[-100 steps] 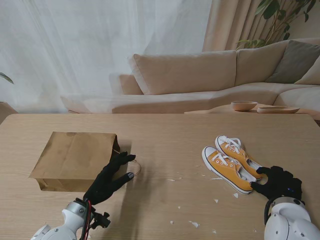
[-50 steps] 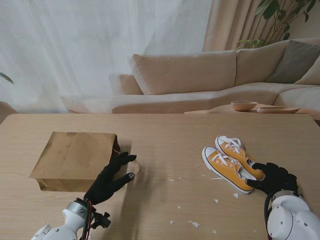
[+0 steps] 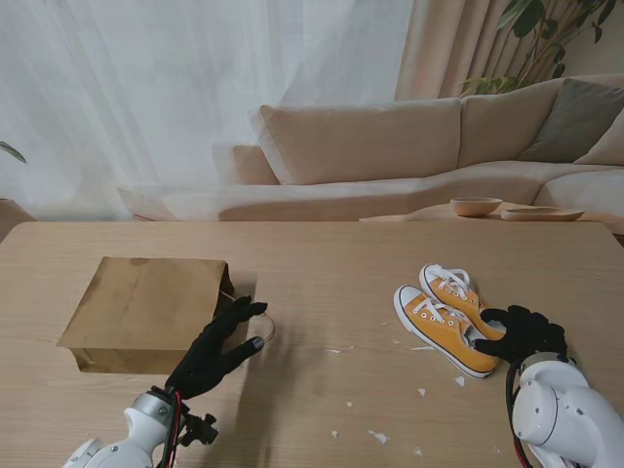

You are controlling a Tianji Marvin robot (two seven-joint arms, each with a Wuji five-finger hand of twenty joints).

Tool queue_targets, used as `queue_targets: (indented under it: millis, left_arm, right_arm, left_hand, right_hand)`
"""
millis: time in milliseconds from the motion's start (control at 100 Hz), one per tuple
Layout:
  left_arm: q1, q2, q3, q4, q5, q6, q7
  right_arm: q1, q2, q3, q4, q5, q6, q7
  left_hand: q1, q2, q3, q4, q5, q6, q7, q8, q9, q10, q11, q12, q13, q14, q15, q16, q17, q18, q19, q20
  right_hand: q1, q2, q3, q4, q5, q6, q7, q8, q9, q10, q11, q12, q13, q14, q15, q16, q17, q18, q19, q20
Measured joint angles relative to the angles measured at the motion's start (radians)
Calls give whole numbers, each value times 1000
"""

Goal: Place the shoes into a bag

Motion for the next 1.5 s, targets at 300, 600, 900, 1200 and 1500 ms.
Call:
queue_targets:
  millis: [300, 600, 900, 1200, 1500]
  left_arm:
    - [-2, 0, 3, 1, 1, 7, 2]
    - [-5, -1, 5, 1, 3, 7, 7]
    - [-5, -1, 5, 1, 2, 11, 6]
    - [-4, -1, 4, -1, 2, 11, 5]
    - [-4, -1, 5, -4, 5, 13, 7]
  right_arm:
    - [55, 6, -32, 56, 5, 0, 21]
    - [75, 7, -56, 84, 30, 13, -25]
    - [63, -5, -59, 76, 17, 46, -54]
    - [71, 4, -64, 71, 10, 48, 11]
    - [117, 9, -78, 128, 46, 13, 21]
  left_hand:
    - [0, 0, 0, 0, 0, 0, 0, 0, 0, 0, 0, 0, 0, 0, 0, 0, 0, 0, 0, 0]
    - [0, 0, 0, 0, 0, 0, 0, 0, 0, 0, 0, 0, 0, 0, 0, 0, 0, 0, 0, 0]
    - [0, 0, 0, 0, 0, 0, 0, 6, 0, 0, 0, 0, 0, 0, 0, 0, 0, 0, 0, 0]
    - [0, 0, 0, 0, 0, 0, 0, 7, 0, 0, 0, 0, 0, 0, 0, 0, 0, 0, 0, 0]
    - [0, 0, 0, 0, 0, 0, 0, 9, 0, 0, 0, 0, 0, 0, 0, 0, 0, 0, 0, 0]
  right_hand:
    - [0, 0, 0, 0, 21, 4, 36, 10, 0, 0, 0, 0, 0, 0, 0, 0, 0, 0, -3, 8]
    - [-1, 1, 11, 0, 9, 30, 144, 63, 0, 0, 7, 3, 0, 0, 27, 8, 12, 0, -13, 19]
    - [-1, 2, 9, 0, -72, 177, 295, 241, 0, 8, 50, 13, 0, 0, 74, 8, 23, 12, -15, 23]
    - [-2, 2, 22, 0, 52, 180, 124, -53, 0, 9, 55, 9, 0, 0, 49, 3, 23, 12, -15, 23]
    - [-2, 3, 26, 0, 33, 53, 92, -75, 0, 9, 14, -6, 0, 0, 14, -1, 11, 12, -27, 23]
